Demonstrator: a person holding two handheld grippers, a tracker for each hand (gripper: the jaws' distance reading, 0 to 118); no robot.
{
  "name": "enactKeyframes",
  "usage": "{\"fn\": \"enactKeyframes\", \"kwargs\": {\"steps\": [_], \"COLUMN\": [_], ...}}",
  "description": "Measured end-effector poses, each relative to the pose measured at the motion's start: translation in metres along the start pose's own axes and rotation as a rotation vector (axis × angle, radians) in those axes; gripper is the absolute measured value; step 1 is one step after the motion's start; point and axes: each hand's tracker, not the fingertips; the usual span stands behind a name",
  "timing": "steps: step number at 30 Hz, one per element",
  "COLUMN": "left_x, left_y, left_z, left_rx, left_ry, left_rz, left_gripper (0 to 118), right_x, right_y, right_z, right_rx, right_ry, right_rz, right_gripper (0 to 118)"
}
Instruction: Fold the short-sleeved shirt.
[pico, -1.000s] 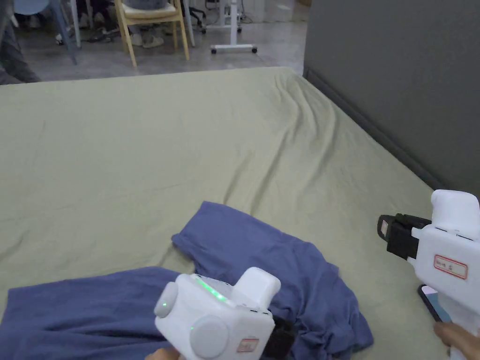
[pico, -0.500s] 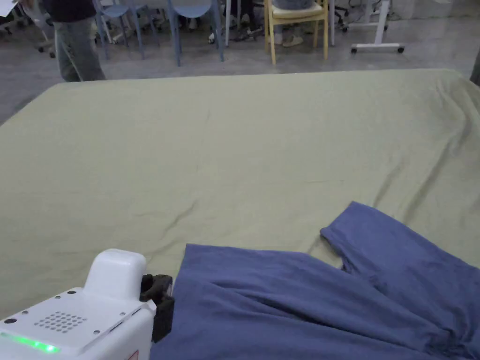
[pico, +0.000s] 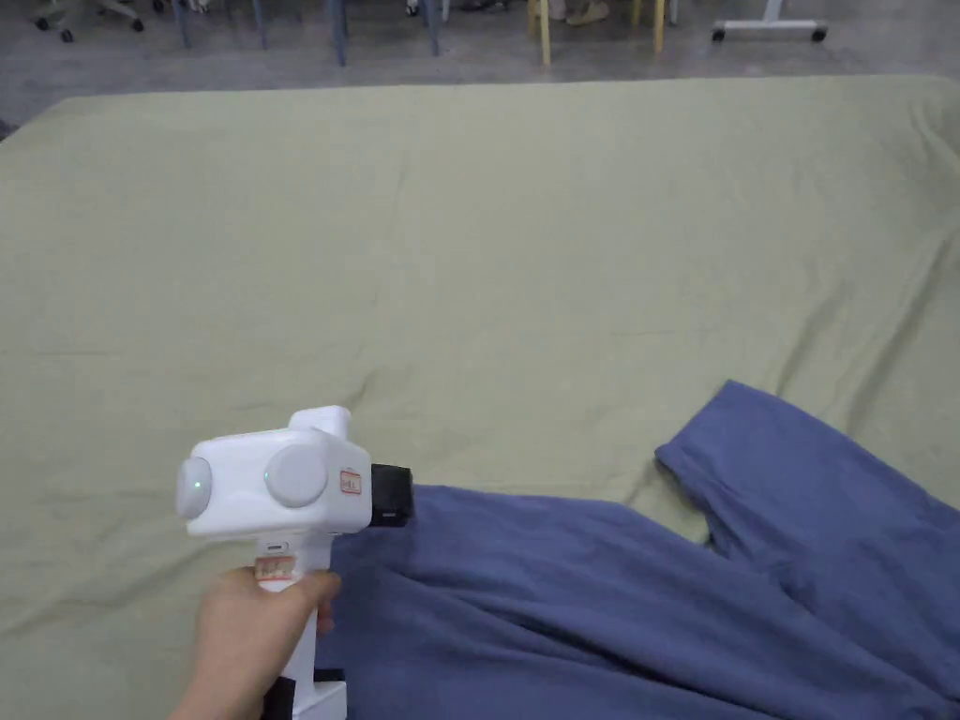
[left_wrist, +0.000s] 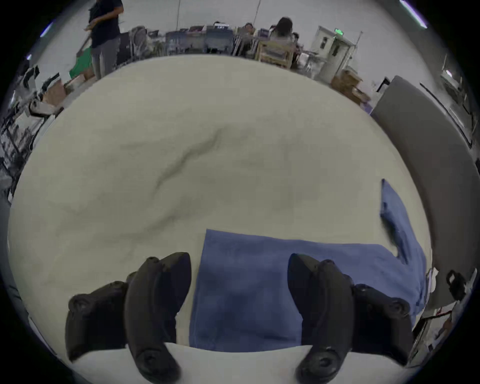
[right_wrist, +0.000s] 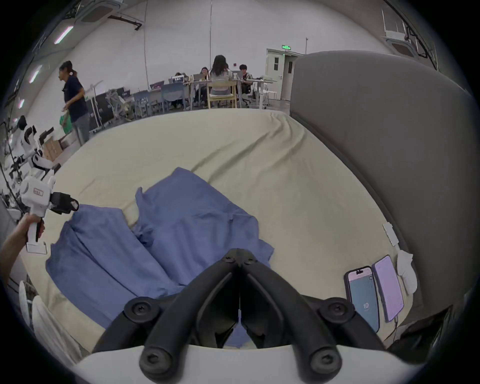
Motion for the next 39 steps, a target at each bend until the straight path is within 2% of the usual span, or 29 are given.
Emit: {"fn": "enactKeyframes", "kwargs": {"steps": [1,2,3,4,5,7,9,12,13,14,15,16,17,19,22,23,24,25,26,27,28,29,30,32,35,39], "left_x": [0.002,0.006,0.013,0.017,0.020,0.031,0.035,0.034,0.034,0.036,0.033,0.034,0.035,0.039,0.042,0.042,0.042,0.042,0.042,0.040,0.040,0.040,0.041,0.038,0.031,0.020], "left_y": [-0.003,-0.009,-0.020,-0.022,-0.022,-0.027,-0.023,-0.026,-0.029,-0.034,-0.038,-0.042,-0.047,-0.053,-0.059,-0.056,-0.057,-0.057,-0.056,-0.053,-0.053,-0.053,-0.053,-0.050,-0.047,-0.040], "left_z": [-0.007,-0.010,0.000,0.004,0.004,0.010,0.018,0.064,0.084,0.105,0.121,0.136,0.145,0.157,0.157,0.151,0.148,0.145,0.143,0.139,0.138,0.137,0.138,0.139,0.153,0.189], "left_rx": [-0.032,-0.027,0.056,0.071,0.043,0.045,0.039,0.124,0.168,0.218,0.257,0.286,0.296,0.295,0.290,0.280,0.273,0.265,0.258,0.255,0.254,0.255,0.256,0.260,0.286,0.367], "left_ry": [-0.003,0.028,0.036,0.015,-0.020,0.045,0.041,-0.126,-0.170,-0.195,-0.202,-0.211,-0.213,-0.202,-0.185,-0.179,-0.178,-0.186,-0.198,-0.203,-0.209,-0.212,-0.209,-0.206,-0.223,-0.205], "left_rz": [-0.021,-0.053,-0.080,-0.105,-0.100,-0.160,-0.160,-0.053,-0.030,-0.020,-0.012,-0.014,-0.013,-0.017,-0.015,-0.007,0.008,0.022,0.034,0.043,0.045,0.045,0.044,0.048,0.065,0.057], "left_gripper": [47,40,13,2,2,2,2,2,2,2,2,2,2,2,2,2,2,2,2,2,2,2,2,2,2,2], "right_x": [0.002,0.002,0.003,0.003,0.003,0.001,-0.002,-0.003,-0.003,-0.005,-0.006,-0.007,-0.003,-0.010,-0.007,-0.009,-0.010,-0.008,-0.008,-0.009,-0.007,-0.004,-0.003,-0.002,-0.005,0.000], "right_y": [-0.003,-0.004,-0.004,-0.005,-0.008,-0.007,-0.006,0.013,0.021,0.035,0.046,0.054,0.061,0.078,0.085,0.085,0.085,0.079,0.075,0.077,0.080,0.079,0.079,0.077,0.077,0.087], "right_z": [-0.001,-0.003,-0.006,-0.009,-0.011,-0.018,-0.020,-0.021,-0.024,-0.032,-0.047,-0.063,-0.078,-0.122,-0.189,-0.210,-0.224,-0.232,-0.235,-0.231,-0.224,-0.223,-0.219,-0.210,-0.183,-0.117], "right_rx": [-0.006,-0.012,-0.017,-0.023,-0.027,-0.036,-0.048,-0.038,-0.042,-0.063,-0.149,-0.193,-0.137,-0.262,-0.349,-0.405,-0.441,-0.462,-0.481,-0.450,-0.438,-0.428,-0.417,-0.351,-0.264,-0.084], "right_ry": [-0.002,-0.002,0.001,0.006,0.012,0.025,0.038,0.081,0.081,0.078,0.114,0.188,0.230,0.182,0.113,0.081,0.075,0.088,0.124,0.102,0.101,0.139,0.150,0.102,0.110,0.164], "right_rz": [-0.004,-0.009,-0.016,-0.024,-0.031,-0.038,-0.047,-0.050,-0.048,-0.042,-0.037,-0.045,-0.043,-0.046,-0.030,-0.031,-0.028,-0.021,-0.029,-0.027,-0.012,0.021,0.033,0.036,0.032,-0.038], "right_gripper": [3,3,3,3,3,3,3,3,13,68,111,118,118,118,116,100,76,57,57,52,39,14,7,7,7,6]}}
